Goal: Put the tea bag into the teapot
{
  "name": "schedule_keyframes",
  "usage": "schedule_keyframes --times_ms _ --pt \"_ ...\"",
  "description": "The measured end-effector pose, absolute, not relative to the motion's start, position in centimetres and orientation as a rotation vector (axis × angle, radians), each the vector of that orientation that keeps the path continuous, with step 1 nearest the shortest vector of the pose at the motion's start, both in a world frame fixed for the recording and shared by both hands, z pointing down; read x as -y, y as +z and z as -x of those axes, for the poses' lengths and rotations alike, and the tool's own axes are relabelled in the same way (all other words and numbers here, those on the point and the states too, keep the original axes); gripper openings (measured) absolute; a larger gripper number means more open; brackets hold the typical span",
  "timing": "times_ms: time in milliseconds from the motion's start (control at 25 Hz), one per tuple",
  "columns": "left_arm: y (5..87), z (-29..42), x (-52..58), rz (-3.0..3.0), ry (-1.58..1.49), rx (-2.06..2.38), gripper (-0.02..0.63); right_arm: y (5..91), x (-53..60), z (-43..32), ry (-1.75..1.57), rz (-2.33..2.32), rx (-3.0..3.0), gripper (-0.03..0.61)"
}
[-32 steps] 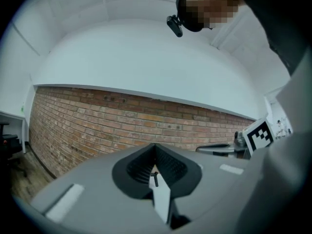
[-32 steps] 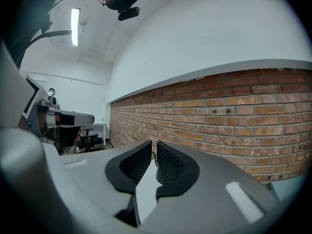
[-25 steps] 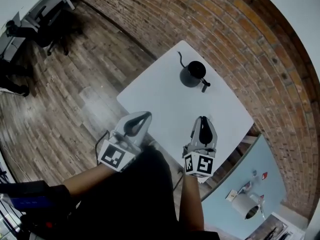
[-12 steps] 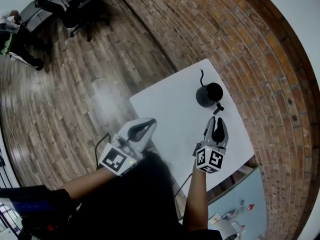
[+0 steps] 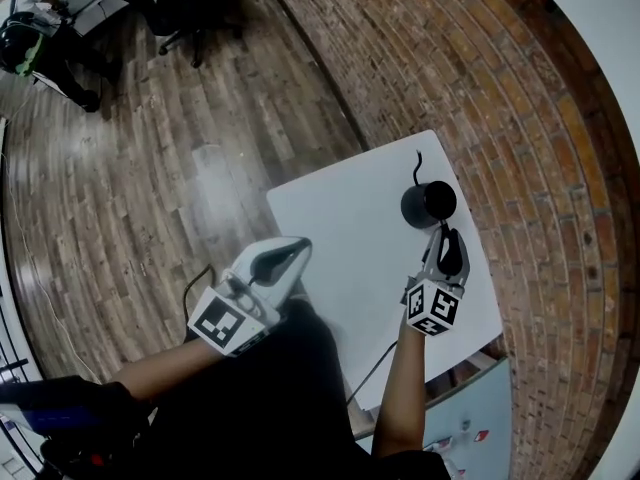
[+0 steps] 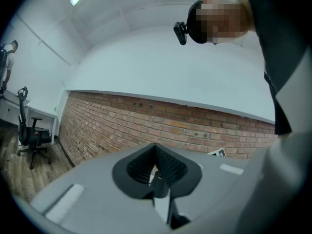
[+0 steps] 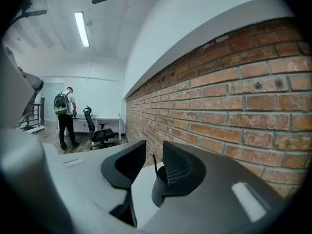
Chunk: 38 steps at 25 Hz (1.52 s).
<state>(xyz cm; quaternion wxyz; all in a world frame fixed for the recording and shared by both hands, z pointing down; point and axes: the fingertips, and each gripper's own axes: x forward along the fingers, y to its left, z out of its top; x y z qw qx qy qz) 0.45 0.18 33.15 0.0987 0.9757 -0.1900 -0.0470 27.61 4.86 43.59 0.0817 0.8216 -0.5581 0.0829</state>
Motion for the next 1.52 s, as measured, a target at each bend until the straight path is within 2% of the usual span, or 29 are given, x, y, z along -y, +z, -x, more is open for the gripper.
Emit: schedule_keyframes --times_ms 600,1520 --pt "34.9 1.1 1.0 -2.854 0.004 0.708 -0.002 48.5 -1.2 -32.0 0.319 -2.355 1.673 0.117" --pt "35.7 0.6 0.4 -2.847 0.029 0.664 -0.002 55.0 0.5 -36.1 0.459 -2.338 1.569 0.126"
